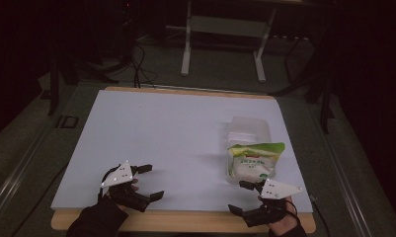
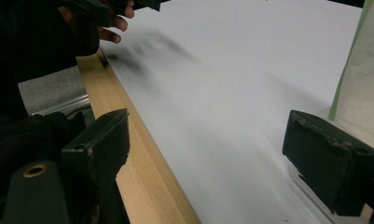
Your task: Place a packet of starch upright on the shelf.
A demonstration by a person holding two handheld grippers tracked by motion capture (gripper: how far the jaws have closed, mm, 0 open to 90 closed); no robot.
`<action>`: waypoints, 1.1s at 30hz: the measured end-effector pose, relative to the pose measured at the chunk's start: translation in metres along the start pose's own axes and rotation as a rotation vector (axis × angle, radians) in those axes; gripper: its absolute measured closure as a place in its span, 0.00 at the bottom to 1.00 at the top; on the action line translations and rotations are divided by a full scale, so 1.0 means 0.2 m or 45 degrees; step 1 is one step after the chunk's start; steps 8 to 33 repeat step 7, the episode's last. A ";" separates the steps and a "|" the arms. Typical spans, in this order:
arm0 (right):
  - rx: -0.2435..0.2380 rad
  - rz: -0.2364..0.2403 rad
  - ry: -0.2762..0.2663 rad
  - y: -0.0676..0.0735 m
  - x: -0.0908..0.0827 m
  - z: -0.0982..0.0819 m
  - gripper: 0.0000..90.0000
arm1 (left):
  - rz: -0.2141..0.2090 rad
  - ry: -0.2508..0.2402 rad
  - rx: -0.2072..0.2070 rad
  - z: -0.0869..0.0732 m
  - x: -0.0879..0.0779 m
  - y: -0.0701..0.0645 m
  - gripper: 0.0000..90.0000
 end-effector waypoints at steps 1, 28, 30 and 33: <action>0.000 0.000 0.000 0.00 0.00 0.00 0.16 | 0.000 0.000 0.000 0.00 0.00 0.00 0.02; -0.012 -0.009 0.003 0.00 0.00 0.00 0.16 | -0.010 -0.007 -0.012 -0.01 0.00 -0.01 0.02; -0.012 -0.009 0.003 0.00 0.00 0.00 0.16 | -0.010 -0.007 -0.012 -0.01 0.00 -0.01 0.02; -0.012 -0.009 0.003 0.00 0.00 0.00 0.16 | -0.010 -0.007 -0.012 -0.01 0.00 -0.01 0.02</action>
Point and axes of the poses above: each handheld gripper's, and its own axes: x roughly forward along the jaws, z roughly out of its top, y roughly to its left, the point moved 4 cm from there along x, roughly forward along the jaws, and after that the axes turned 15 degrees about -z, right-handed, at the moved point
